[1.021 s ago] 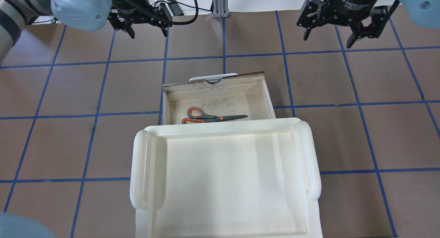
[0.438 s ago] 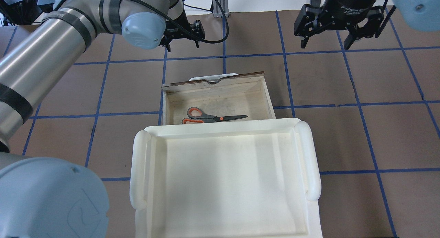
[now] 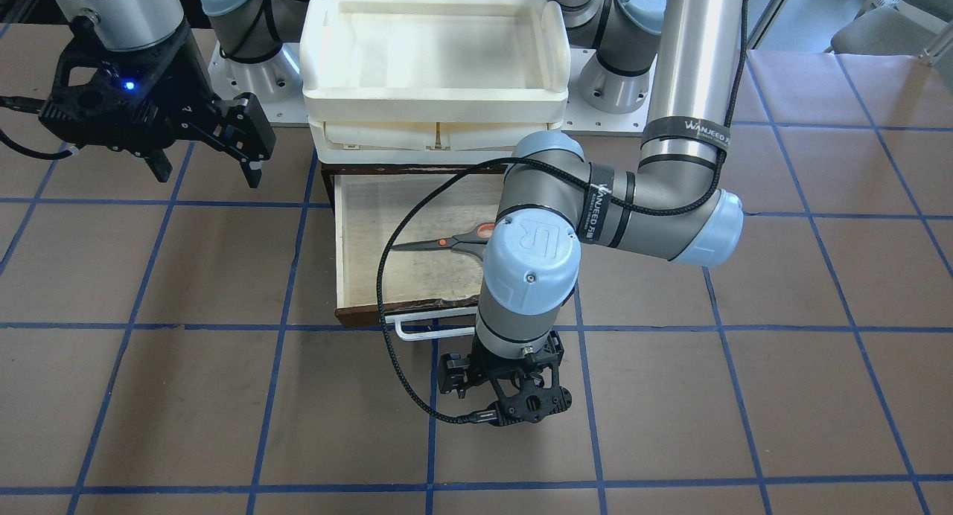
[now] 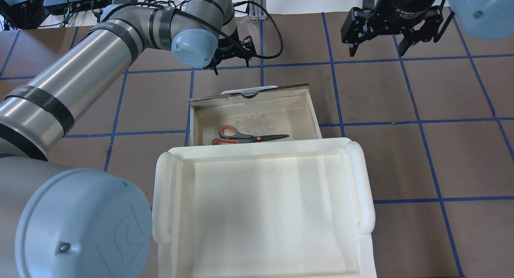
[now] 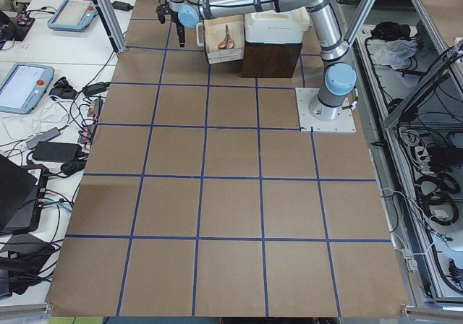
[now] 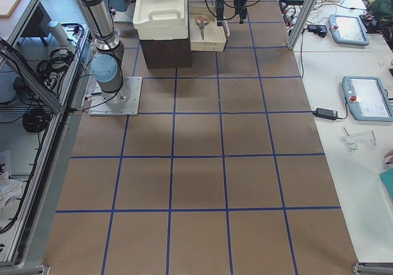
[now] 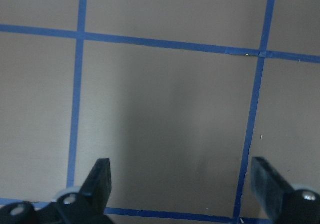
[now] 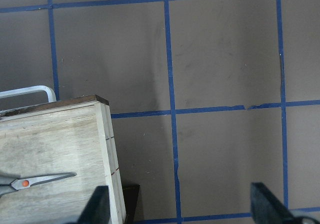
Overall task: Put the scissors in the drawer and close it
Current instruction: 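Move the left gripper over the drawer's far edge near the handle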
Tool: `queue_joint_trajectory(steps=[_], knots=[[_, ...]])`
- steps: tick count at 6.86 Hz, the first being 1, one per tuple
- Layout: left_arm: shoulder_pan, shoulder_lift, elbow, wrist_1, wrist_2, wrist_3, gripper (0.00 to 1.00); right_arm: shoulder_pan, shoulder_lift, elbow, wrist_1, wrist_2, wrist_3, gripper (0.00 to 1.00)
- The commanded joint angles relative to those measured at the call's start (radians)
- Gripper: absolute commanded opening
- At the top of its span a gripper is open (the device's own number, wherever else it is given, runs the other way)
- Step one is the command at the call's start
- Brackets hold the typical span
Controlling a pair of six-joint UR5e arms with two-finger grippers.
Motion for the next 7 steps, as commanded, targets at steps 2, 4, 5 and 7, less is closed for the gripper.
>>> queue_joint_trajectory(steps=[2, 4, 5, 7], knots=[[-0.032, -0.027, 0.001, -0.087, -0.012, -0.070, 1.00, -0.003, 0.000, 0.000, -0.002, 0.000, -0.001, 1.00], [-0.034, -0.024, 0.002, -0.123, -0.016, -0.070, 1.00, -0.003, 0.000, 0.000, -0.002, 0.000, 0.000, 1.00], [-0.035, -0.019, 0.002, -0.132, -0.042, -0.070, 1.00, -0.003, 0.000, 0.000, -0.004, 0.000, 0.001, 1.00], [-0.035, -0.008, 0.002, -0.186, -0.047, -0.070, 1.00, -0.003, 0.000, 0.000, -0.004, 0.002, 0.001, 1.00]])
